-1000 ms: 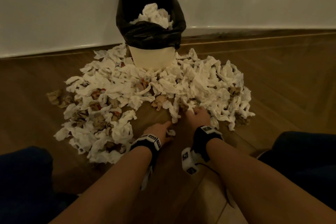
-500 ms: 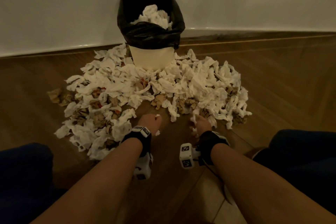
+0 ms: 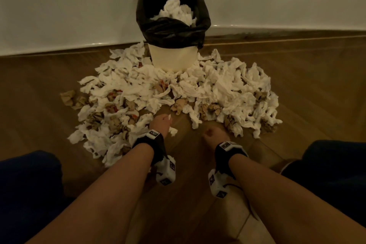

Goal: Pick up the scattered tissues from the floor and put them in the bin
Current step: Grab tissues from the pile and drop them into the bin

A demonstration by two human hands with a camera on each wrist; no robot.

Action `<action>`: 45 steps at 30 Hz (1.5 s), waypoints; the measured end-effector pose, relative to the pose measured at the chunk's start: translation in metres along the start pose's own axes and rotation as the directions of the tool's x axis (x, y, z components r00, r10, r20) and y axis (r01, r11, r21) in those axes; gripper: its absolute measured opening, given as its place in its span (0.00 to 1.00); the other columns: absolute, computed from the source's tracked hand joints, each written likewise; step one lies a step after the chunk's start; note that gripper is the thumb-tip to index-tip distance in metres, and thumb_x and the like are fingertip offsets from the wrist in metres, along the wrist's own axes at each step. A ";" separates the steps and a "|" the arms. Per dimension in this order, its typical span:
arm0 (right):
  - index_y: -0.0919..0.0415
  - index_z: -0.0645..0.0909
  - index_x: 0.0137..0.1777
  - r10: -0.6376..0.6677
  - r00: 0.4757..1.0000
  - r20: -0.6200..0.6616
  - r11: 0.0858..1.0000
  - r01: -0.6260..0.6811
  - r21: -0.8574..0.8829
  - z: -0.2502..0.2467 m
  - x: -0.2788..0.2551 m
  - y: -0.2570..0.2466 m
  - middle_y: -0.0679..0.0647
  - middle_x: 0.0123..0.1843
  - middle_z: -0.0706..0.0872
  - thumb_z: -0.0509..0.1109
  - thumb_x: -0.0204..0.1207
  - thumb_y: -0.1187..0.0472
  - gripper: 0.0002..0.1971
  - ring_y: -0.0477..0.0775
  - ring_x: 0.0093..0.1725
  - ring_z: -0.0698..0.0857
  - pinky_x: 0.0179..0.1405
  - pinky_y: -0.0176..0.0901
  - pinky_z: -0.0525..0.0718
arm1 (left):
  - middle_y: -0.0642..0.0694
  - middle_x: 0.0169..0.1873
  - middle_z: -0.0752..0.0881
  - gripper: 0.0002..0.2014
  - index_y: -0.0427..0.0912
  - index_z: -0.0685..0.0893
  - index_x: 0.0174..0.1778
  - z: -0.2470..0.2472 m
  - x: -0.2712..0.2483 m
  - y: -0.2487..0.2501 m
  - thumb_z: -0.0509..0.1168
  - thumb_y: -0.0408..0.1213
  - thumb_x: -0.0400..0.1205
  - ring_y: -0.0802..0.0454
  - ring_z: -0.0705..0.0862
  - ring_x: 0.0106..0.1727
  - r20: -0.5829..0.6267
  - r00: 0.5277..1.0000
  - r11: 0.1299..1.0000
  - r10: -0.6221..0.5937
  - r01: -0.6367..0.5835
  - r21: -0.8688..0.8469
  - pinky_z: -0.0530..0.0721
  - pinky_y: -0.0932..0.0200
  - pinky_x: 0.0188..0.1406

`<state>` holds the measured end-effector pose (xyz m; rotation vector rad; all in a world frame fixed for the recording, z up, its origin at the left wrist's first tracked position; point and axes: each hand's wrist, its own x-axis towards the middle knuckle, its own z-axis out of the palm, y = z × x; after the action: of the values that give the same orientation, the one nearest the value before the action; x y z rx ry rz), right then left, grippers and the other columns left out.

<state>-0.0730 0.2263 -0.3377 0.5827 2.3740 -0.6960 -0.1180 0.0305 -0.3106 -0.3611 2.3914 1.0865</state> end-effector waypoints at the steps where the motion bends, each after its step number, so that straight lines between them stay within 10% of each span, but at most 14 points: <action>1: 0.55 0.79 0.60 -0.032 0.999 0.023 0.999 0.033 -0.026 0.004 0.001 0.000 0.55 0.59 0.84 0.65 0.79 0.50 0.14 0.58 0.57 0.83 0.55 0.46 0.79 | 0.30 0.58 0.82 0.16 0.30 0.81 0.52 -0.001 0.000 0.000 0.48 0.32 0.88 0.37 0.80 0.59 -0.009 1.000 1.000 -0.027 0.027 -0.015 0.75 0.49 0.56; 7: 0.48 0.79 0.58 -0.061 0.998 -0.011 0.996 0.062 0.057 0.009 0.004 0.003 0.51 0.53 0.83 0.72 0.73 0.50 0.14 0.53 0.54 0.83 0.45 0.38 0.73 | 0.32 0.66 0.77 0.20 0.33 0.78 0.65 -0.011 0.008 0.000 0.54 0.45 0.86 0.37 0.76 0.66 -0.002 0.996 0.995 -0.095 0.095 -0.013 0.74 0.51 0.62; 14: 0.49 0.83 0.51 -0.131 0.989 -0.075 0.991 0.132 0.015 0.008 0.011 -0.005 0.51 0.58 0.85 0.71 0.75 0.54 0.06 0.55 0.58 0.83 0.51 0.42 0.77 | 0.45 0.33 0.73 0.14 0.43 0.69 0.32 -0.007 0.020 -0.010 0.67 0.40 0.77 0.46 0.75 0.43 -0.067 0.990 0.978 -0.122 0.109 -0.175 0.72 0.54 0.43; 16: 0.50 0.83 0.50 -0.128 0.987 -0.092 0.992 0.128 -0.002 0.007 0.009 -0.007 0.52 0.57 0.85 0.70 0.76 0.54 0.05 0.56 0.57 0.83 0.49 0.43 0.77 | 0.46 0.43 0.76 0.10 0.43 0.75 0.46 -0.007 0.020 -0.010 0.69 0.40 0.77 0.47 0.76 0.48 -0.025 0.991 0.975 -0.135 0.128 -0.182 0.74 0.55 0.48; 18: 0.50 0.84 0.51 -0.142 0.986 -0.083 0.989 0.139 -0.042 0.007 0.008 -0.008 0.53 0.57 0.85 0.69 0.77 0.54 0.06 0.56 0.57 0.83 0.50 0.43 0.78 | 0.43 0.62 0.77 0.29 0.36 0.70 0.69 -0.005 0.020 -0.011 0.72 0.40 0.76 0.43 0.79 0.60 0.051 0.988 0.973 -0.145 0.152 -0.174 0.78 0.54 0.59; 21: 0.52 0.83 0.54 -0.160 0.986 -0.054 0.981 0.153 -0.121 0.006 0.006 -0.012 0.55 0.58 0.85 0.65 0.79 0.53 0.09 0.58 0.58 0.83 0.53 0.47 0.81 | 0.37 0.68 0.75 0.36 0.33 0.66 0.72 -0.003 0.023 -0.012 0.76 0.39 0.72 0.40 0.78 0.66 0.086 0.982 0.977 -0.170 0.179 -0.117 0.78 0.52 0.63; 24: 0.61 0.79 0.57 -0.150 0.989 0.015 0.959 0.149 -0.243 0.006 0.003 -0.019 0.60 0.58 0.83 0.59 0.82 0.54 0.13 0.61 0.57 0.83 0.51 0.48 0.80 | 0.37 0.66 0.76 0.31 0.34 0.69 0.70 -0.004 0.024 -0.013 0.74 0.37 0.74 0.41 0.78 0.65 0.019 0.984 0.982 -0.178 0.179 -0.056 0.73 0.60 0.51; 28: 0.64 0.77 0.44 -0.107 0.990 0.097 0.938 0.133 -0.319 -0.001 0.005 -0.022 0.58 0.44 0.81 0.56 0.82 0.59 0.11 0.60 0.45 0.82 0.41 0.45 0.77 | 0.45 0.43 0.84 0.19 0.34 0.72 0.70 -0.015 0.024 -0.008 0.61 0.32 0.83 0.52 0.83 0.34 0.018 0.971 0.954 -0.237 0.236 -0.185 0.79 0.66 0.23; 33: 0.59 0.59 0.23 -0.030 0.999 0.019 0.989 0.033 -0.146 -0.024 0.002 0.006 0.54 0.24 0.62 0.55 0.82 0.64 0.23 0.51 0.22 0.60 0.24 0.39 0.60 | 0.32 0.59 0.83 0.14 0.29 0.80 0.62 -0.036 0.030 -0.010 0.57 0.29 0.83 0.36 0.83 0.58 -0.074 0.981 0.983 -0.179 0.177 -0.042 0.83 0.43 0.59; 41: 0.60 0.69 0.28 -0.154 0.988 0.001 0.972 0.151 0.182 -0.081 -0.010 -0.032 0.55 0.25 0.70 0.61 0.82 0.60 0.18 0.51 0.23 0.67 0.25 0.38 0.66 | 0.30 0.71 0.73 0.20 0.30 0.69 0.74 -0.089 0.020 0.026 0.54 0.30 0.85 0.33 0.76 0.67 -0.164 0.983 0.992 -0.088 0.071 -0.106 0.78 0.45 0.65; 45: 0.56 0.75 0.29 -0.341 0.932 -0.126 0.908 0.361 0.214 -0.158 -0.013 -0.109 0.51 0.27 0.75 0.63 0.80 0.57 0.16 0.47 0.25 0.73 0.21 0.33 0.72 | 0.32 0.52 0.80 0.19 0.28 0.71 0.70 -0.140 0.011 0.099 0.53 0.24 0.81 0.43 0.78 0.43 -0.112 0.990 0.984 0.090 -0.105 -0.143 0.78 0.54 0.45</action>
<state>-0.1887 0.2338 -0.1837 0.2805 2.5238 -1.1433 -0.2139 -0.0120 -0.1753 -0.3632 2.4492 1.3250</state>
